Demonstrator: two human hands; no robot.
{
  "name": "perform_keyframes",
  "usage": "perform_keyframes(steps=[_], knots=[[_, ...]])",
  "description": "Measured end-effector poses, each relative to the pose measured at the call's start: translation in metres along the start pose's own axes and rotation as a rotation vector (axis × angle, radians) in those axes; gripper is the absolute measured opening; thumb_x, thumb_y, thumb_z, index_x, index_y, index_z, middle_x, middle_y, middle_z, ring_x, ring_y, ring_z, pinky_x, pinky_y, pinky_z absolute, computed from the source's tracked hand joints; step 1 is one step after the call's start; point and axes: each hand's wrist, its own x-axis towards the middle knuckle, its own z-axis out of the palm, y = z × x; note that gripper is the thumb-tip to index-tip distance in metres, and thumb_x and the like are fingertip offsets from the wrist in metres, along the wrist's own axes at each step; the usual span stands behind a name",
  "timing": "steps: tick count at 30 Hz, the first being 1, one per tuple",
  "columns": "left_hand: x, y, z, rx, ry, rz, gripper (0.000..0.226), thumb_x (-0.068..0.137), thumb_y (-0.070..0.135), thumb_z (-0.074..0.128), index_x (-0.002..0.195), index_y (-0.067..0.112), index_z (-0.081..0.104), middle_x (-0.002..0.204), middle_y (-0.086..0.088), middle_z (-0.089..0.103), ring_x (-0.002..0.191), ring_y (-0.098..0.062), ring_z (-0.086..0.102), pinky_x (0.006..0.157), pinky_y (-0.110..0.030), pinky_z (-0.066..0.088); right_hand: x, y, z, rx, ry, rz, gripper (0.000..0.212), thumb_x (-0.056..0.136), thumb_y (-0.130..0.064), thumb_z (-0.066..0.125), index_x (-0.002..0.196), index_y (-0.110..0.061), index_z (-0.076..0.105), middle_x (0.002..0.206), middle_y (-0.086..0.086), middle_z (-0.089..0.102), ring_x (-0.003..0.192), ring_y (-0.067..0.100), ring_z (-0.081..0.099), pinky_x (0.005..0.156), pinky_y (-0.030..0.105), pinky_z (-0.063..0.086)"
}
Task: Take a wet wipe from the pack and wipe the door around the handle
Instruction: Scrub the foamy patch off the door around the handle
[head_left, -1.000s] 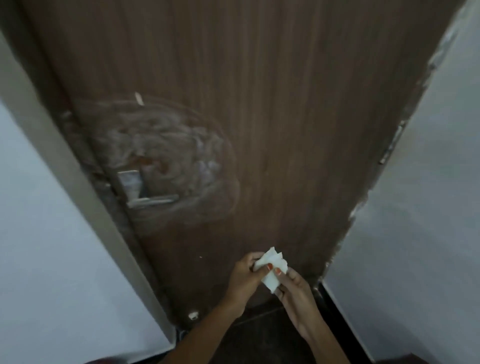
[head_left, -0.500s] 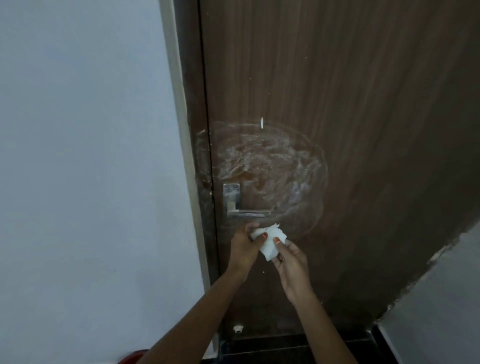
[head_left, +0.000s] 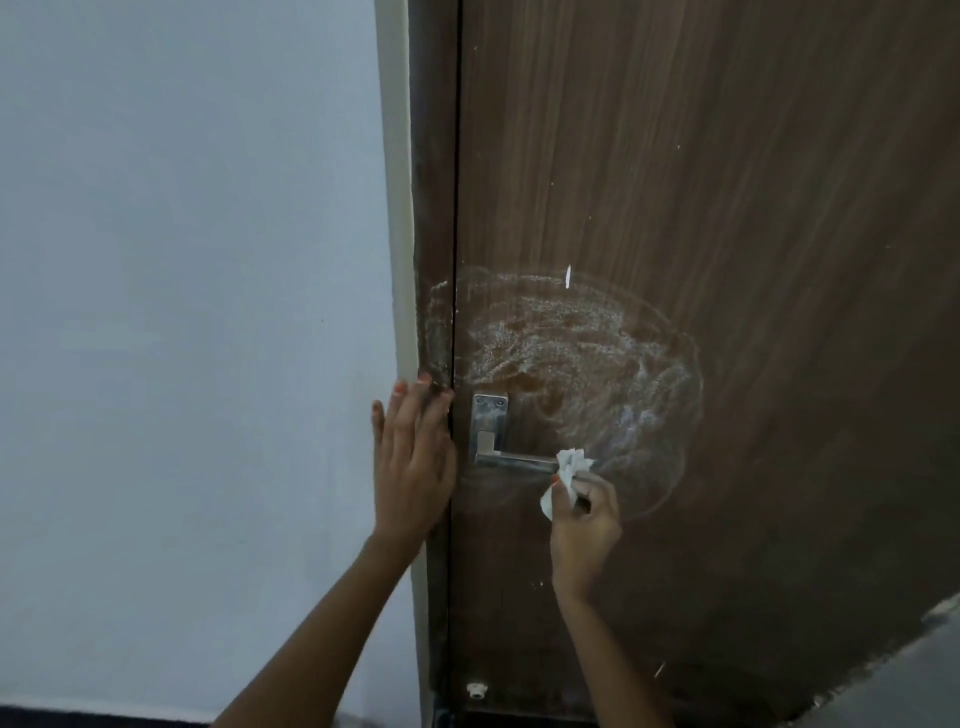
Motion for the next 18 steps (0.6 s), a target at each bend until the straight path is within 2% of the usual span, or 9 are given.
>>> perform_keyframes(steps=[3,5,7,8,9,11,12,15,18], knots=[[0.012,-0.015,0.008,0.179,0.092,-0.006,0.053,0.093,0.018,0.045,0.143,0.010,0.027,0.159,-0.003,0.005,0.146,-0.012,-0.004,0.119,-0.036,-0.003,0.000,0.008,0.010,-0.079,-0.072,-0.099,0.012,0.073,0.006,0.071,0.075,-0.002,0.062,0.086,-0.002,0.056,0.080,0.016,0.058,0.068,-0.002,0.038],[0.021,-0.023,0.012,0.236,0.106,0.028,0.061,0.100,0.026,0.037,0.152,0.019,0.007,0.159,0.005,-0.011,0.146,-0.012,-0.008,0.119,-0.036,-0.006,0.001,0.010,0.014,-0.119,-0.105,-0.126,0.011,0.074,0.005,0.072,0.076,-0.002,0.064,0.089,-0.003,0.054,0.085,0.021,0.059,0.071,0.006,0.041],[0.029,-0.029,0.019,0.247,0.119,0.036,0.066,0.101,0.028,0.035,0.152,0.020,-0.004,0.159,-0.002,-0.009,0.145,-0.011,-0.009,0.119,-0.035,-0.006,0.001,0.012,0.019,-0.130,-0.115,-0.133,0.010,0.074,0.006,0.071,0.079,0.001,0.065,0.092,0.000,0.051,0.086,0.025,0.060,0.072,0.022,0.050],[0.032,-0.032,0.022,0.246,0.134,0.019,0.067,0.099,0.027,0.038,0.153,0.017,-0.001,0.159,-0.008,-0.001,0.145,-0.011,-0.009,0.119,-0.034,-0.006,0.001,0.012,0.020,-0.128,-0.113,-0.141,0.011,0.075,0.007,0.071,0.081,0.001,0.065,0.094,0.000,0.050,0.086,0.027,0.060,0.072,0.029,0.053],[0.035,-0.035,0.025,0.241,0.149,-0.004,0.065,0.098,0.027,0.039,0.152,0.012,0.007,0.157,-0.014,0.009,0.145,-0.010,-0.008,0.118,-0.034,-0.005,0.001,0.013,0.022,-0.119,-0.108,-0.143,0.012,0.075,0.007,0.070,0.084,0.001,0.064,0.096,0.001,0.049,0.087,0.027,0.059,0.073,0.032,0.054],[0.040,-0.044,0.029,0.219,0.167,-0.035,0.054,0.103,0.029,0.034,0.146,0.002,0.017,0.148,-0.024,0.027,0.145,-0.010,-0.008,0.118,-0.033,-0.004,0.000,0.015,0.025,-0.080,-0.090,-0.104,0.015,0.077,0.007,0.068,0.088,-0.001,0.063,0.103,0.001,0.045,0.092,0.022,0.057,0.077,0.028,0.052],[0.042,-0.049,0.031,0.217,0.173,-0.021,0.055,0.104,0.031,0.028,0.149,0.003,0.013,0.149,-0.024,0.023,0.145,-0.010,-0.008,0.118,-0.033,-0.004,-0.001,0.016,0.027,-0.056,-0.075,-0.084,0.017,0.077,0.008,0.067,0.091,-0.002,0.062,0.107,0.000,0.043,0.094,0.018,0.054,0.079,0.024,0.050],[0.040,-0.059,0.034,0.225,0.188,0.086,0.057,0.106,0.032,0.021,0.152,0.017,-0.009,0.158,0.004,-0.010,0.145,-0.010,-0.008,0.118,-0.033,-0.002,-0.007,0.016,0.032,-0.024,-0.048,-0.099,0.019,0.079,0.005,0.067,0.097,-0.003,0.064,0.113,0.002,0.040,0.100,0.009,0.049,0.084,0.022,0.049],[0.039,-0.062,0.037,0.201,0.221,0.105,0.055,0.105,0.029,0.020,0.151,0.018,-0.008,0.157,0.008,-0.015,0.145,-0.010,-0.007,0.119,-0.033,-0.001,-0.022,0.015,0.041,-0.043,-0.102,-0.185,0.022,0.084,-0.003,0.064,0.106,-0.001,0.064,0.116,0.009,0.044,0.106,0.011,0.050,0.088,0.027,0.050]])
